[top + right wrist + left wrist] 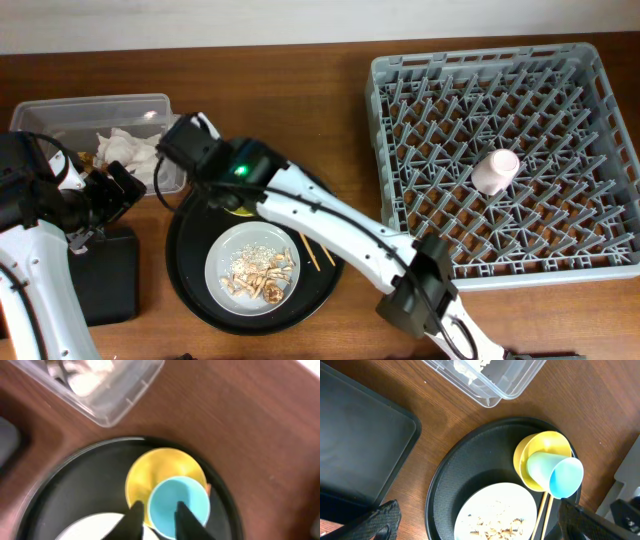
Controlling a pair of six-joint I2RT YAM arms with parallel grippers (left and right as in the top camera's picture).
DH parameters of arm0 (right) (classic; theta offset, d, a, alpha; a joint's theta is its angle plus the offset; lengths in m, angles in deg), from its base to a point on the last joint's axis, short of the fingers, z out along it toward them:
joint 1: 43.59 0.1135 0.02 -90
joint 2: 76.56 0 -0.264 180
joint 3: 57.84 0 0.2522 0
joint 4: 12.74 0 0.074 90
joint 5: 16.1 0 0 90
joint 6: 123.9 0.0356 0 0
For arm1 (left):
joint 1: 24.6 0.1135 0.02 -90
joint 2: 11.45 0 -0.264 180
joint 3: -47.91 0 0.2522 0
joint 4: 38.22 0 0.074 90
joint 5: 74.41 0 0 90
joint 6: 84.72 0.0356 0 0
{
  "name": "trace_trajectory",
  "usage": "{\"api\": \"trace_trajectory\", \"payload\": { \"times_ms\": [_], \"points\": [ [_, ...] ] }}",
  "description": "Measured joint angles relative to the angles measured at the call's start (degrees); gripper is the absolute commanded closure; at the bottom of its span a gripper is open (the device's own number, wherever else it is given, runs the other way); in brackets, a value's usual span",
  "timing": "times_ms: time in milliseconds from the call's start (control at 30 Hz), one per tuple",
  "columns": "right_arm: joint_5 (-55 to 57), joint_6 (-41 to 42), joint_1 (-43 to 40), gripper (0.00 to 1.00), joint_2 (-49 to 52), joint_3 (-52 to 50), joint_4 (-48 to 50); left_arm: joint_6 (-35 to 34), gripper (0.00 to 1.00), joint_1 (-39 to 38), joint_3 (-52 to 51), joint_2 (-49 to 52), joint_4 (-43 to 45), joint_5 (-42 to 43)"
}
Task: Sort waste into correct bins and load items into the dishwasher rack
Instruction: 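Grasp the light-blue cup from the yellow bowl with the right gripper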
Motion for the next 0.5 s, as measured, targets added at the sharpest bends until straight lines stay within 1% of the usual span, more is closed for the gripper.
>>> {"api": "trace_trajectory", "payload": {
  "times_ms": [67,167,267,467,500],
  "points": [
    [-2.7,-0.1,-0.9,0.62,0.0,-0.5,-0.1,0.0,0.01,0.0,0.0,0.0,0.0,0.0],
    [-5.0,0.0,-1.7,0.62,0.0,-4.3,2.5,0.0,0.0,0.0,0.0,0.0,0.0,0.0],
    [-5.9,0.0,-1.7,0.61,0.2,-10.4,6.3,0.0,0.01,0.0,0.0,0.0,0.0,0.0],
    [-6.0,0.1,-1.7,0.62,1.9,-17.6,10.5,0.0,0.01,0.0,0.0,0.0,0.0,0.0],
    [-6.1,0.1,-1.7,0.66,1.9,-18.0,10.6,0.0,0.01,0.0,0.0,0.0,0.0,0.0]
  ]
}}
